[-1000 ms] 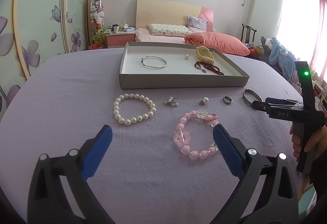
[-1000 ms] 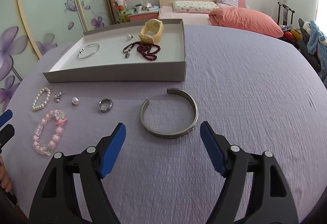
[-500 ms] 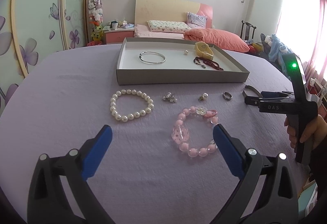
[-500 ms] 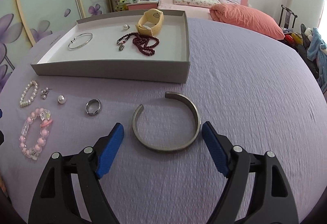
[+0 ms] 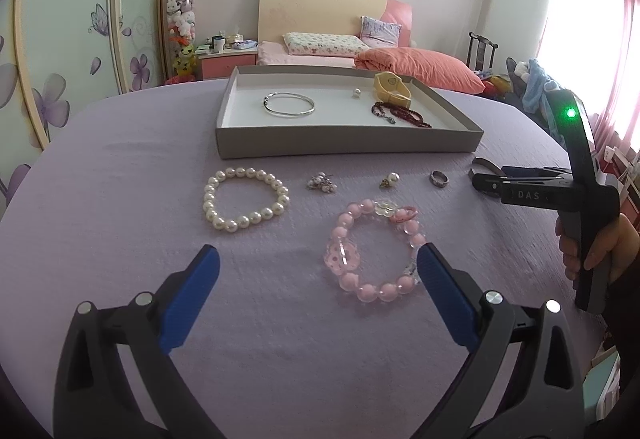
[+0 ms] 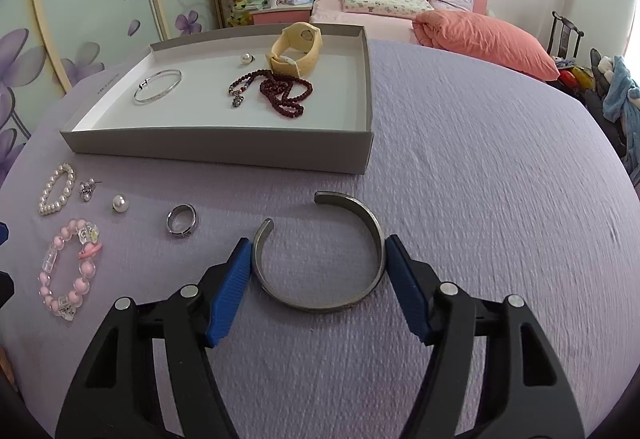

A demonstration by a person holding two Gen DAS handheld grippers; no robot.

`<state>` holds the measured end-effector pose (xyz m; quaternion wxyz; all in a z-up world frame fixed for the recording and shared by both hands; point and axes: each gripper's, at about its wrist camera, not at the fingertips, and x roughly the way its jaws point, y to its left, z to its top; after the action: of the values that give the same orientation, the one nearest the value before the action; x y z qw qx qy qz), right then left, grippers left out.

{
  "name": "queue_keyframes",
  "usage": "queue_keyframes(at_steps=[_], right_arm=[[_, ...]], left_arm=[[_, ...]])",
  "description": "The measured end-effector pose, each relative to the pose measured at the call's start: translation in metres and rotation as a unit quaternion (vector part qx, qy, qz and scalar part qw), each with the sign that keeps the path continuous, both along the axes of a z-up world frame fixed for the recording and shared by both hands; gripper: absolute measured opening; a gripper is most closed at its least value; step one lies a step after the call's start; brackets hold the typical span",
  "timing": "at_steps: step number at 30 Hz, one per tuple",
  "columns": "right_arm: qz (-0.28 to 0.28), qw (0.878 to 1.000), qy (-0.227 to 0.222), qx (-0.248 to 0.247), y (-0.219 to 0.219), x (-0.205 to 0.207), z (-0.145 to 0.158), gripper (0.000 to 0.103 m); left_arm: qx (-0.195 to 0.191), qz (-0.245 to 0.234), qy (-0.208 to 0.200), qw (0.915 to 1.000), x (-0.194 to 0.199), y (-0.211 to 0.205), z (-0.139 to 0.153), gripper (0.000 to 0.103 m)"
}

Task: Organize jewelry
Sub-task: 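Lower the right tool around the wide silver cuff while the left tool approaches the pink bracelet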

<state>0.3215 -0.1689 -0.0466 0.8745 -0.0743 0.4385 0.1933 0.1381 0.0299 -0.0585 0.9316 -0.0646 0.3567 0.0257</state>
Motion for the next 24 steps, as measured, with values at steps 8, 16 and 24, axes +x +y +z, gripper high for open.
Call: queue_keyframes(at_steps=[8, 16, 24], right_arm=[[-0.004, 1.0, 0.008, 0.027, -0.007, -0.012, 0.002, 0.068], [-0.006, 0.999, 0.013, 0.05, -0.012, -0.017, 0.008, 0.068], [-0.007, 0.998, 0.019, 0.062, -0.013, -0.016, 0.007, 0.068]], left_arm=[[-0.002, -0.004, 0.017, 0.9998, 0.014, -0.007, -0.005, 0.098], [-0.003, -0.014, 0.067, 0.9977, 0.043, -0.013, -0.017, 0.061], [0.004, -0.015, 0.08, 0.9967, 0.047, -0.021, -0.022, 0.03]])
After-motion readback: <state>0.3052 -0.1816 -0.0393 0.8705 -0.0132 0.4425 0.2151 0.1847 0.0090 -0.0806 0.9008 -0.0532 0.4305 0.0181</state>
